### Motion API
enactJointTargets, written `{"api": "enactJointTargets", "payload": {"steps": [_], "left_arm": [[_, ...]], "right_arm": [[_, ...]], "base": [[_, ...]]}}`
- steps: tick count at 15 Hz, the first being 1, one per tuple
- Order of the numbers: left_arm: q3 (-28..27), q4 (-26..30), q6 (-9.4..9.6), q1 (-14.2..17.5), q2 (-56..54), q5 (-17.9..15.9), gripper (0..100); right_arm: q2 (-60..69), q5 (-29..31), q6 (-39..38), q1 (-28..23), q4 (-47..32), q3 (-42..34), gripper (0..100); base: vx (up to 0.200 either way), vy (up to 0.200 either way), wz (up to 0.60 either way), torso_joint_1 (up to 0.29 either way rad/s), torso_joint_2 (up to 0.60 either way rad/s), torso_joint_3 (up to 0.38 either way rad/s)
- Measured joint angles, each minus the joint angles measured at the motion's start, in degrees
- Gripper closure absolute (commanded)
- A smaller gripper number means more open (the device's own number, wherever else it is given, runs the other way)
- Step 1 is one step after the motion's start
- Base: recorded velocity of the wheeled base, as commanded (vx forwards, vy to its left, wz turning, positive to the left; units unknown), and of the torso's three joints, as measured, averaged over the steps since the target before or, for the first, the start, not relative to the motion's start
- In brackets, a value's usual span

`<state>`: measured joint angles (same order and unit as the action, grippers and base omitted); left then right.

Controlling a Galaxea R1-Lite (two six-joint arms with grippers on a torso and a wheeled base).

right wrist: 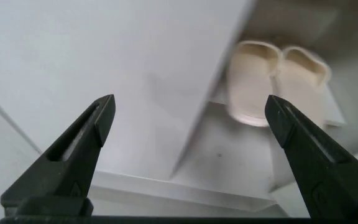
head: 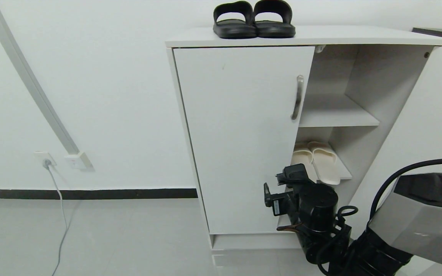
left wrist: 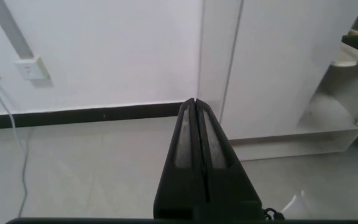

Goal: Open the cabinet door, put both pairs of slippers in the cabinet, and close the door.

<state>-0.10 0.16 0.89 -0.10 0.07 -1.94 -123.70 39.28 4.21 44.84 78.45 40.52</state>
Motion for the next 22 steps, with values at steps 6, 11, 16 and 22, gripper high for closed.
{"api": "enactJointTargets", "payload": {"steps": [6, 11, 16, 22], "left_arm": [[0.0, -0.02, 0.0, 0.02, 0.02, 0.02, 100], [0.0, 0.02, 0.0, 0.0, 0.02, 0.09, 100], [0.0, 0.02, 0.0, 0.0, 0.0, 0.09, 100], [0.02, 0.02, 0.0, 0.0, 0.0, 0.09, 100]], "right_arm": [[0.11, -0.01, 0.33, 0.06, 1.45, -0.1, 0], [0.11, -0.55, 1.69, -0.07, 2.73, -0.59, 0], [0.11, -0.55, 1.76, -0.09, 2.77, -0.78, 0], [0.07, -0.37, 1.87, -0.13, 2.65, -0.83, 0]], "base": [[0.0, 0.0, 0.0, 0.0, 0.0, 0.0], [0.0, 0.0, 0.0, 0.0, 0.0, 0.0], [0.0, 0.0, 0.0, 0.0, 0.0, 0.0], [0.0, 0.0, 0.0, 0.002, -0.05, -0.057]]}}
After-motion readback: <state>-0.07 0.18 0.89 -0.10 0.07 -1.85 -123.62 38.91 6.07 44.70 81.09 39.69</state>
